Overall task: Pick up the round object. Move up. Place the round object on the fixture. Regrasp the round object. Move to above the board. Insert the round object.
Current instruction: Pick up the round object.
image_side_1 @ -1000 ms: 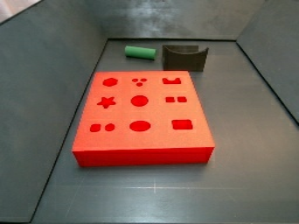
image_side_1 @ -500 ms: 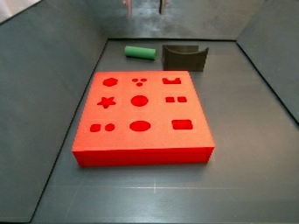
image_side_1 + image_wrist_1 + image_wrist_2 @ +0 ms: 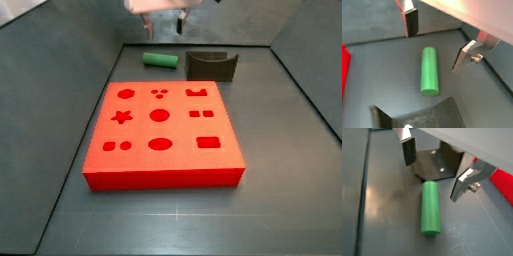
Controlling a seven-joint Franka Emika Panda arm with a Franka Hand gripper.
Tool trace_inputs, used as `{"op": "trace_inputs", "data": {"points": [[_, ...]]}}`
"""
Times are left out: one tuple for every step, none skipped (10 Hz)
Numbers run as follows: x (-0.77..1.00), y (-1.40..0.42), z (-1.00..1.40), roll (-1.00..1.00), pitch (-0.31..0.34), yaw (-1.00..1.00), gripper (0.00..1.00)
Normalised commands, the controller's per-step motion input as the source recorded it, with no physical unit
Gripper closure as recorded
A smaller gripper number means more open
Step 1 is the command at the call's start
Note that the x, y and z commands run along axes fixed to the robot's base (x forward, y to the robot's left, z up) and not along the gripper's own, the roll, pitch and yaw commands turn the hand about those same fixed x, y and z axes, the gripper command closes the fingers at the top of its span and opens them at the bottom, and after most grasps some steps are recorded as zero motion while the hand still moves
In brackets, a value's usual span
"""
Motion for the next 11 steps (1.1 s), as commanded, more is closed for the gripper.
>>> {"op": "trace_inputs", "data": {"points": [[0.00, 0.03, -0.59, -0.08, -0.011, 1.00, 0.00], [0.00, 0.03, -0.59, -0.08, -0.013, 1.00, 0.00], [0.00, 0.03, -0.59, -0.08, -0.016, 1.00, 0.00], [0.00, 0.03, -0.59, -0.08, -0.019, 1.00, 0.00], [0.00, 0.03, -0.59, -0.08, -0.023, 1.00, 0.00], [0.00, 0.03, -0.59, -0.08, -0.023, 1.00, 0.00], [0.00, 0.03, -0.60, -0.07, -0.024, 1.00, 0.00], [0.00, 0.00, -0.21, 0.00, -0.050, 1.00, 0.00], [0.00, 0.00, 0.00, -0.01, 0.000, 0.00, 0.00], [0.00, 0.02, 0.00, 0.00, 0.000, 0.00, 0.00], [-0.09, 0.05, -0.07, 0.00, -0.124, 0.42, 0.00]]}}
